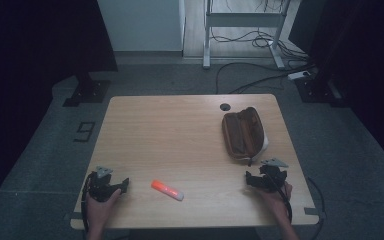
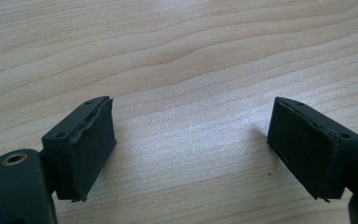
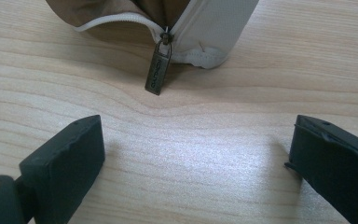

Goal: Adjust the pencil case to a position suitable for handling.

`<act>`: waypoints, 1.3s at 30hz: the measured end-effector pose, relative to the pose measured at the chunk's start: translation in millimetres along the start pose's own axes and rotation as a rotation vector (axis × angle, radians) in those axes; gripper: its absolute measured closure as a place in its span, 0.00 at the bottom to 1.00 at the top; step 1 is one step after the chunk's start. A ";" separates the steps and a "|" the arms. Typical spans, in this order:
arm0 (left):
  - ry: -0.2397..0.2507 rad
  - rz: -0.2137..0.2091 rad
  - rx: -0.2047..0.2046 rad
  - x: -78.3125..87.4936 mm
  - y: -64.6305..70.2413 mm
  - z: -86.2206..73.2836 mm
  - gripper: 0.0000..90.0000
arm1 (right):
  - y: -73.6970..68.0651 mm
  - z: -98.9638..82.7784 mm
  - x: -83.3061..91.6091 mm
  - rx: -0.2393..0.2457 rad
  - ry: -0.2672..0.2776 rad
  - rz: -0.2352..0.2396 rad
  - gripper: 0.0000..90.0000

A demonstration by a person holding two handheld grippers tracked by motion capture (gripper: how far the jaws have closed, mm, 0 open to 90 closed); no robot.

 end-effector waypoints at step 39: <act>0.000 -0.002 -0.001 -0.2 -0.1 0.2 0.16 | 8.3 2.7 14.8 -0.019 0.077 0.031 0.18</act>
Point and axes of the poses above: each handheld gripper's, and its own axes: x roughly backward along the jaws, z roughly out of its top, y roughly to its right, the point moved 1 cm from there along -x, roughly forward along the jaws, and after that the axes turned 3 degrees about -x, right-handed, at the moved point
